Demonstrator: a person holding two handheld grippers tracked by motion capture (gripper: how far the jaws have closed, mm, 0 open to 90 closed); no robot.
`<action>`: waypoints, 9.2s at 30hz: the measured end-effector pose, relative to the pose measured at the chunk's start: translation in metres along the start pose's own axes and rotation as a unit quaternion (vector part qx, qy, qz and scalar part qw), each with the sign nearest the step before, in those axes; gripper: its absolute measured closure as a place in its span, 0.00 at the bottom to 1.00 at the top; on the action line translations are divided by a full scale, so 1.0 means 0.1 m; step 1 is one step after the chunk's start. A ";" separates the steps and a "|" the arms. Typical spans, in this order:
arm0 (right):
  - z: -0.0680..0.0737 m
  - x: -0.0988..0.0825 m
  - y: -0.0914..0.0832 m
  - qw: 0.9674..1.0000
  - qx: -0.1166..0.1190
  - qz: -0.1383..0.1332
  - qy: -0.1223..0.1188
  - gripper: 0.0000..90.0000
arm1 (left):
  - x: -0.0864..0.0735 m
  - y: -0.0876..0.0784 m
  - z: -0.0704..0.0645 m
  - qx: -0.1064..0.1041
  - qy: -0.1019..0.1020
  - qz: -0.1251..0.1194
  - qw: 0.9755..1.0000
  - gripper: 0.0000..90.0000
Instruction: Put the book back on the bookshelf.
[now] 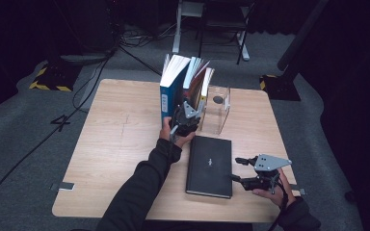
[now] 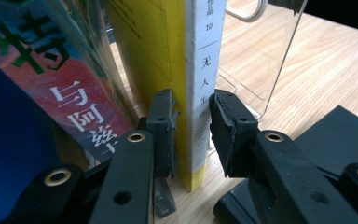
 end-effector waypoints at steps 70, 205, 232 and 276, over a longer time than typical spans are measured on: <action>0.02 -0.42 0.19 0.992 0.046 0.119 -0.019 0.34 | -1.68 -1.33 -0.55 -0.169 0.085 0.137 0.972 0.25; -0.17 0.27 0.47 0.995 -0.086 -0.025 0.051 0.40 | -1.13 -1.20 -0.55 -0.158 0.123 0.022 0.979 0.52; -0.55 -0.09 0.28 0.997 0.002 -0.017 0.072 0.28 | -0.79 -0.68 -0.42 -0.285 0.112 -0.033 0.951 0.75; 0.10 0.29 0.41 0.998 0.007 -0.010 -0.068 0.72 | -0.37 -1.41 -0.65 -0.169 0.166 0.025 0.971 0.26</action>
Point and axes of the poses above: each handheld gripper's, and its own axes: y roughly forward along the jaws, x roughly out of its top, z roughly to its left, the point moved 1 cm from there along y, roughly forward along the jaws, and after that the axes turned 6 degrees about -x, right-handed, at the moved point
